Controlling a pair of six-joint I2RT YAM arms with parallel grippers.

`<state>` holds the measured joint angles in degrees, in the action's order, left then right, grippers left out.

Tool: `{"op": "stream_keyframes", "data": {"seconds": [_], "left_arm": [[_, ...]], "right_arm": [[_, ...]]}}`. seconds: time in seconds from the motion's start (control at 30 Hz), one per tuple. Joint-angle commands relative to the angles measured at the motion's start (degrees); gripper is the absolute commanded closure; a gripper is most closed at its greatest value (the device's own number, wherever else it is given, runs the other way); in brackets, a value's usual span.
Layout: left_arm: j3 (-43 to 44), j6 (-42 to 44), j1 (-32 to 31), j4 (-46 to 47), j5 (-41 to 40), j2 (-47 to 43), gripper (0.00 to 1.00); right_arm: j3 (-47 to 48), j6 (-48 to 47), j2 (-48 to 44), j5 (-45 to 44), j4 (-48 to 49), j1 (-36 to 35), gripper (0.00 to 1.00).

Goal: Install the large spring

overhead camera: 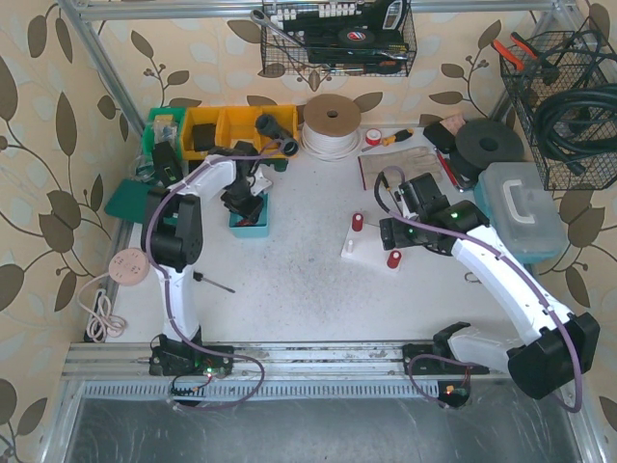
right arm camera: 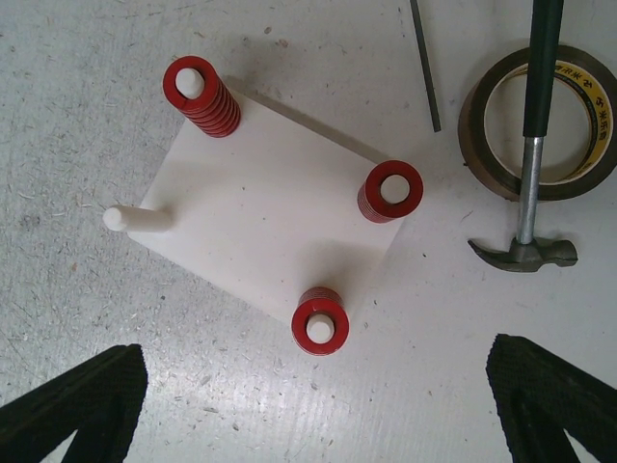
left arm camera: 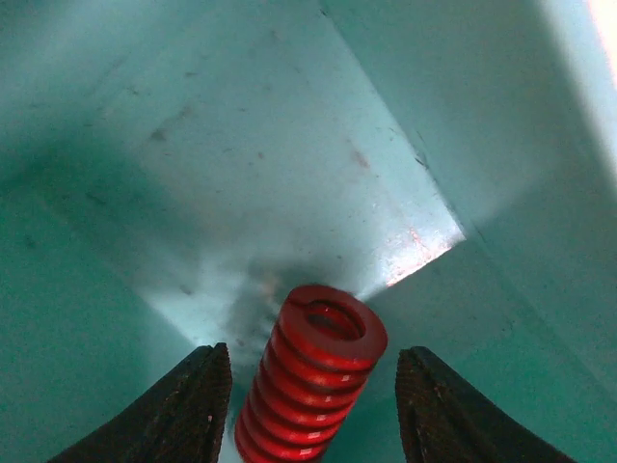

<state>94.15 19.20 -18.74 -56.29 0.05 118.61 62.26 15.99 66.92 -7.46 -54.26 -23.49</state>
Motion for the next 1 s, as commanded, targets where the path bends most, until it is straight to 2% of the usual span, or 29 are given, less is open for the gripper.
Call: {"op": "stream_keyframes", "data": {"seconds": [0.0,0.2,0.47,0.63,0.97], "left_arm": [[-2.35,3.38,0.2,-0.02,-1.57,1.04,0.48],[-2.8,4.61,0.2,1.94,-3.55,3.08,0.51],[0.14,4.19,0.2,1.67,-1.62,2.84,0.7],[2.8,3.55,0.2,0.35,-0.26,1.52,0.86],[6.8,-2.37,0.2,-0.34,-0.87,-3.62,0.97]], "right_arm": [[1.56,-1.21,-0.88,0.04,-1.59,0.41,0.05],[1.33,-1.3,-1.49,0.34,-1.48,0.96,0.05],[2.01,-1.55,-0.78,0.3,-1.71,1.33,0.05],[1.96,-1.24,-0.72,0.43,-1.48,1.37,0.05],[2.74,-1.78,-1.44,1.52,-1.12,1.4,0.06]]}}
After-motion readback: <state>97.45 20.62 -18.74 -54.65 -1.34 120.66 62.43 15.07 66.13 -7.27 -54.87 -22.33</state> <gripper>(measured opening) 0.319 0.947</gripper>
